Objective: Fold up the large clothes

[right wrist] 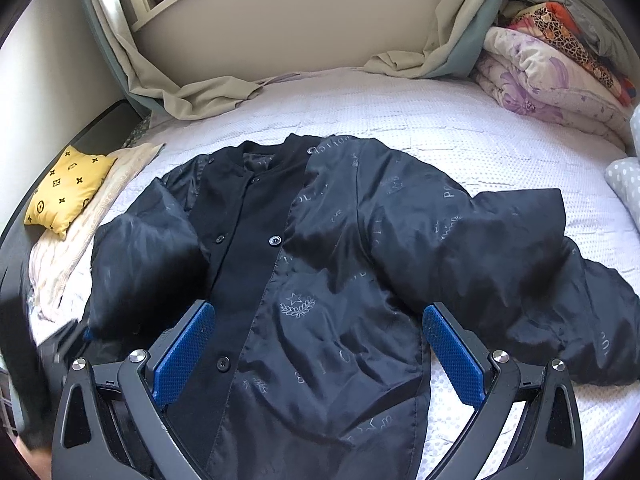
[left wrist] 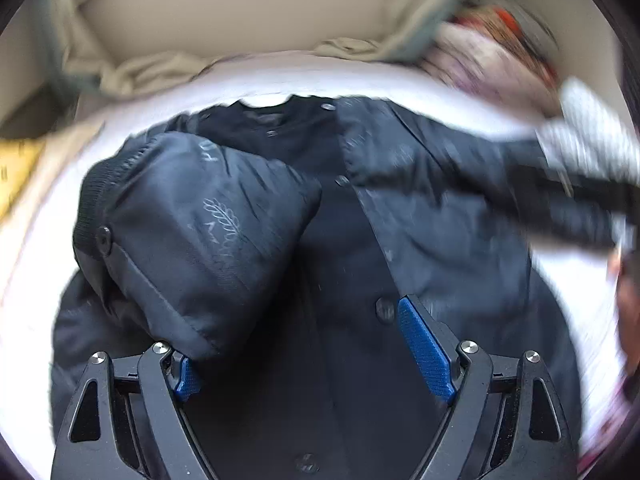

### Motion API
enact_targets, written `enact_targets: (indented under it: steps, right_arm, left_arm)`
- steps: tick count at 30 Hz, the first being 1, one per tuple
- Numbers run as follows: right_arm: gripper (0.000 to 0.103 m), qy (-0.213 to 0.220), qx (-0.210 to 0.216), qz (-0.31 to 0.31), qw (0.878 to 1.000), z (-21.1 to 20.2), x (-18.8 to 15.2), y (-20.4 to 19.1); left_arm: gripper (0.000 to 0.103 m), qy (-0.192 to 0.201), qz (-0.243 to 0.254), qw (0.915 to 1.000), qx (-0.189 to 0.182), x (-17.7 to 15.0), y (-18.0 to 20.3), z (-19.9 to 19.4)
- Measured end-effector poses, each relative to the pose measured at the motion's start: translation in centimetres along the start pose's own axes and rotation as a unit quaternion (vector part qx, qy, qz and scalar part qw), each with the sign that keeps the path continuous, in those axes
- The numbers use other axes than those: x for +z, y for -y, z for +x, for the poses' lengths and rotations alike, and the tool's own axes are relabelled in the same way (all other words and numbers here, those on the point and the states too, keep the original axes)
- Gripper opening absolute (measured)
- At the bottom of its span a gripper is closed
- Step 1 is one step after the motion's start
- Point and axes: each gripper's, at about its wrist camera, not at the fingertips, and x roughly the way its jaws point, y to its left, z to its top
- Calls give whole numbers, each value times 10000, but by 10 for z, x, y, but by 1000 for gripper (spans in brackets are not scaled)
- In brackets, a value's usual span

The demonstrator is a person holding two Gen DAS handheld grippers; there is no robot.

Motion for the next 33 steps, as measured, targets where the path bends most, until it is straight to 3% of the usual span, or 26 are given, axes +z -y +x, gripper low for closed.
enact_targets:
  steps: [2, 8, 11, 16, 20, 24, 28, 33]
  right_arm:
    - [103, 3, -59, -7, 10000, 1, 0, 0]
    - [103, -28, -171, 53, 9998, 2, -1, -1]
    - [102, -113, -27, 106, 9999, 1, 0, -3]
    - [87, -329, 562, -87, 9978, -2, 25, -24]
    - [82, -898, 1292, -850, 9839, 16, 53, -73]
    - [82, -1351, 1404, -1709, 9658, 45, 61, -126]
    - [82, -1599, 1450, -2152, 9524, 67, 58, -160]
    - [82, -1755, 1475, -2428, 9426, 81, 47, -178]
  left_arm:
    - [88, 162, 684, 9964, 472, -12, 20, 1]
    - [88, 265, 1460, 9829, 1087, -22, 42, 11]
    - [88, 278, 1501, 9826, 1053, -21, 40, 11]
    - [88, 260, 1511, 9824, 1069, -21, 39, 12]
    - [88, 243, 1581, 9813, 1067, -25, 41, 13]
    - [88, 300, 1854, 9760, 1106, -32, 47, 14]
    - [88, 462, 2270, 9661, 1136, -39, 57, 14]
    - [88, 744, 2930, 9452, 1233, -48, 74, 10]
